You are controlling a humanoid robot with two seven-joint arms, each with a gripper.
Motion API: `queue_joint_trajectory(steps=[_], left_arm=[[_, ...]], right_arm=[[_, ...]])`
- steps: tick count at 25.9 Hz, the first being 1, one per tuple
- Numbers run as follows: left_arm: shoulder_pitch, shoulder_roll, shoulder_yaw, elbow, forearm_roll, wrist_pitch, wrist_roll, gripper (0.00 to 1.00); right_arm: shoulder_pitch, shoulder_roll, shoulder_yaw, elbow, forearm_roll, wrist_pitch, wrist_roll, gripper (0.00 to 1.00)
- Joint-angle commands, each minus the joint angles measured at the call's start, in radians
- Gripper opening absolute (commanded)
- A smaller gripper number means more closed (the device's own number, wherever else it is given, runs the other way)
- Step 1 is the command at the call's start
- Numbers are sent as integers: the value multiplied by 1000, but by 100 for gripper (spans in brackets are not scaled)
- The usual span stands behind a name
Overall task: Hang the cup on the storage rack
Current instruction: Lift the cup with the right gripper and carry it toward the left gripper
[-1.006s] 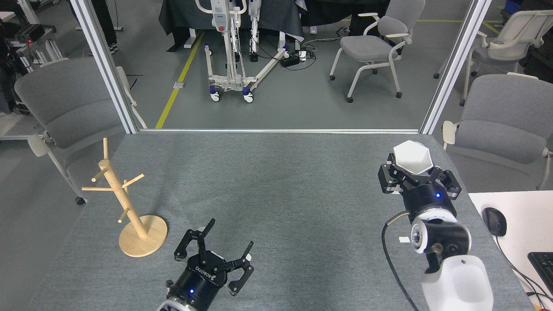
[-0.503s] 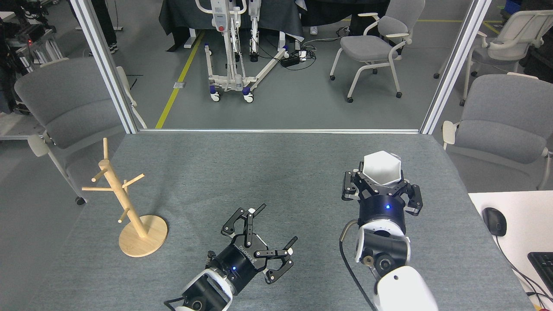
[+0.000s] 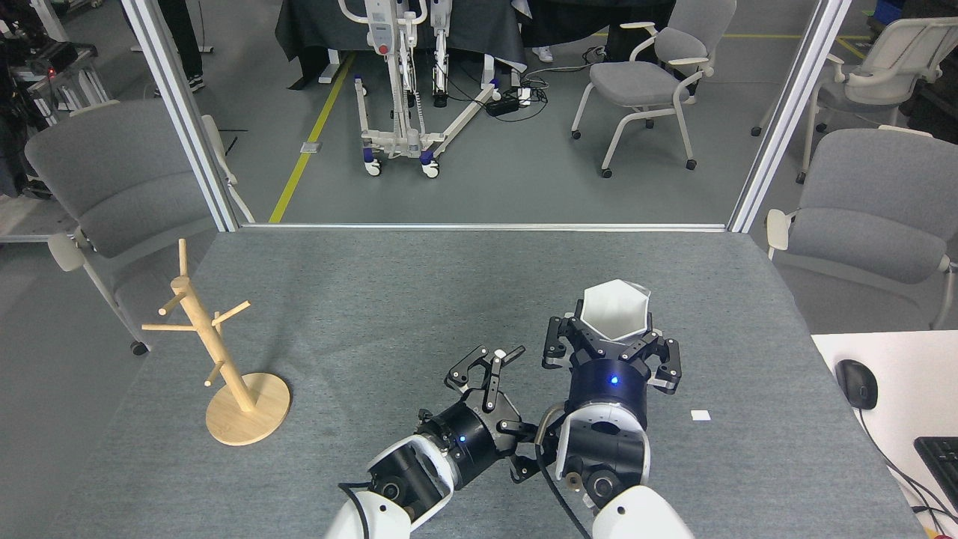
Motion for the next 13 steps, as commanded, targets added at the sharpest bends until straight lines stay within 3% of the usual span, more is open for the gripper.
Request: queue_joint_trajectory(steps=[1,13], left_arm=[[-28,-21,-2,23,0,-18,-31,99],[-126,-24,-41,113,35,-17,-71,99]], right_arm=[[-3,20,16,1,2,0,12,39],[-8,56,69,3,2,-1,22,38]])
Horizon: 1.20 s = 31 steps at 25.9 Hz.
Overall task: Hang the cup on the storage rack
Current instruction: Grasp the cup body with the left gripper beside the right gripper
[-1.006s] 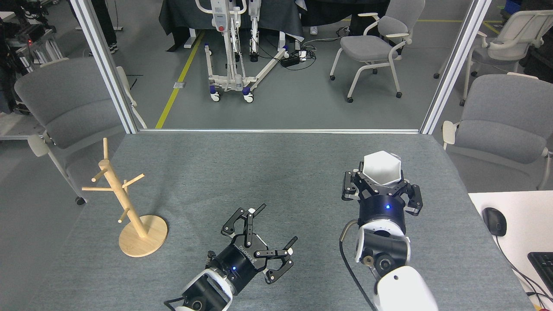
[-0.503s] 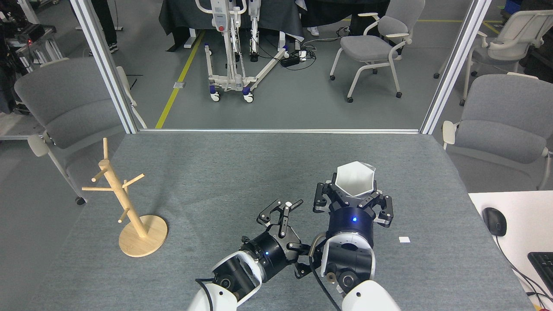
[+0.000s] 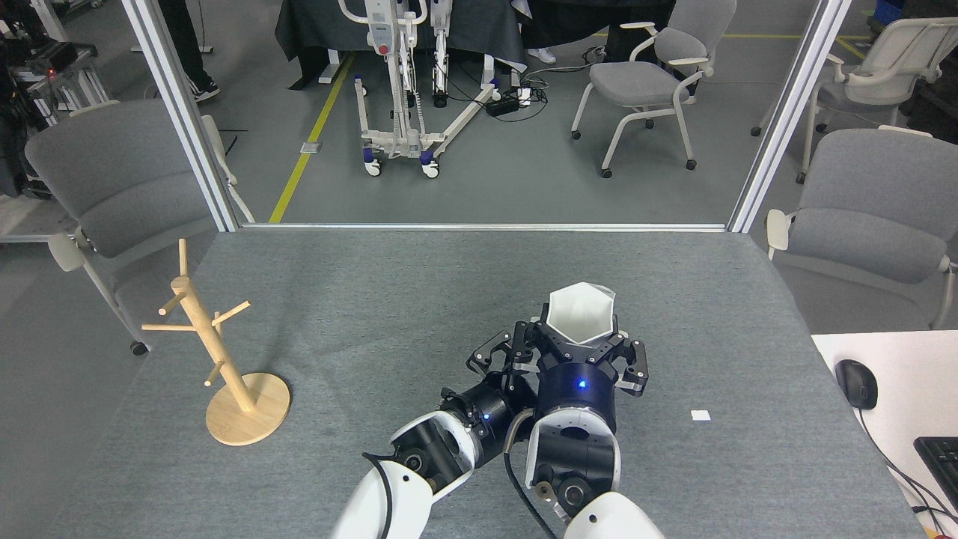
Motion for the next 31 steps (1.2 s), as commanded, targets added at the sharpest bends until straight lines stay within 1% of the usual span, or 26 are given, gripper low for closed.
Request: queue_joint_trajectory(steps=[1,4,11,14,17,20,27,31], left_arm=[[-38,0,-2,35,23,-10,-10,99],[-70,-2,-3,70,58,-12,-23,99],[-99,-4,-3,90,103,-16,-27,99],[-108,-4,-5,88,135,-18,-49,99],[-110,-2,-5,73,172,-38,-66,99],[-108,-2,-3,58,236,-78,-70,99],[-108,-2,-3,56,258,-87,-78,99],[-110,-4,-6,58,300,-105,-81,99]], right_arm=[[6,7,12,1,1,-2,0,38],[9,15,18,2,4,-2,0,38],[10,22,41,9,6,0,0,37],[10,31,58,15,7,0,0,36],[10,39,61,18,7,0,0,34],[18,57,64,22,13,0,0,34],[33,64,66,27,39,1,0,34],[37,71,67,32,52,1,0,34]])
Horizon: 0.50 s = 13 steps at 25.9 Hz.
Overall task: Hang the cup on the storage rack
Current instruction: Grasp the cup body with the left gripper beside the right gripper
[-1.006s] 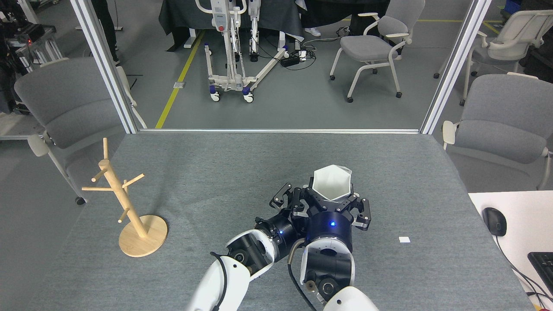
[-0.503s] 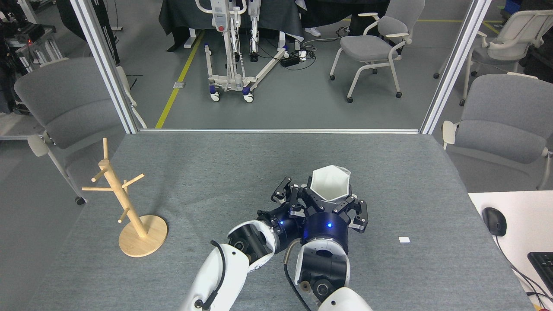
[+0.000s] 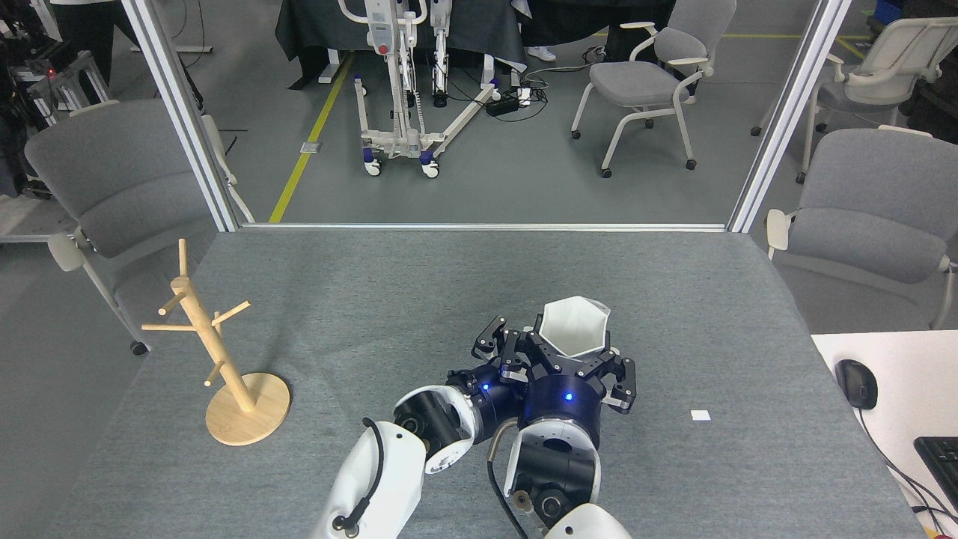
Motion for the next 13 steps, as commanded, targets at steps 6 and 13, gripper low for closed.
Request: queue_joint_trajectory(steps=[6,13], left_arm=[[-1,-1,-14,-57,48,-56,3,99],[-6,-1,-10,11,141,-22,-23,99]], right_arm=[[12,6,61,2,38,-44,-6,34],[10,-6,44,2,39,-30,-5,34]])
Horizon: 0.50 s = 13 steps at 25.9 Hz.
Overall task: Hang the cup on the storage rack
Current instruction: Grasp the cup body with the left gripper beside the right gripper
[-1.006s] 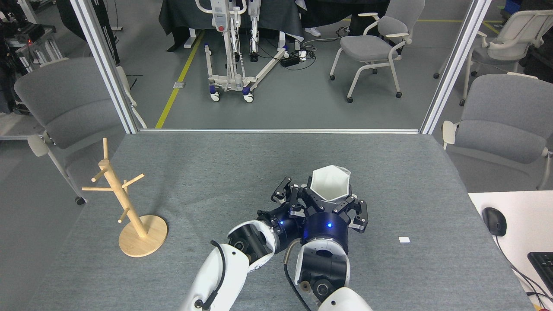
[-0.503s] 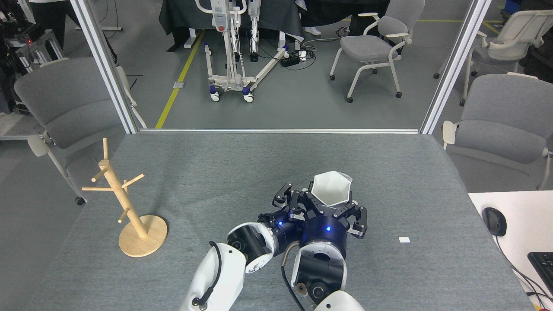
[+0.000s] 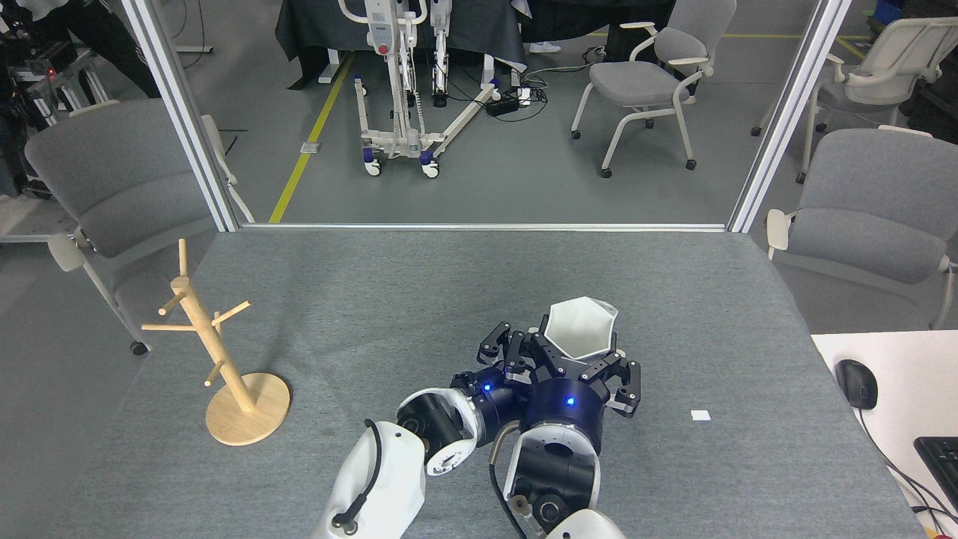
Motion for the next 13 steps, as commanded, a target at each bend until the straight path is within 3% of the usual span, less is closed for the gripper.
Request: queue_joint_trajectory(steps=[1,13], left_arm=[[-2,0,4,-11,24,-8,-6,99],[9,15,6,-58,-53,166,34,99]], right_arm=[[-3,-6,46,0,1,-45,1,34],[-4,-25,-6,0,-1,-45,3,35]])
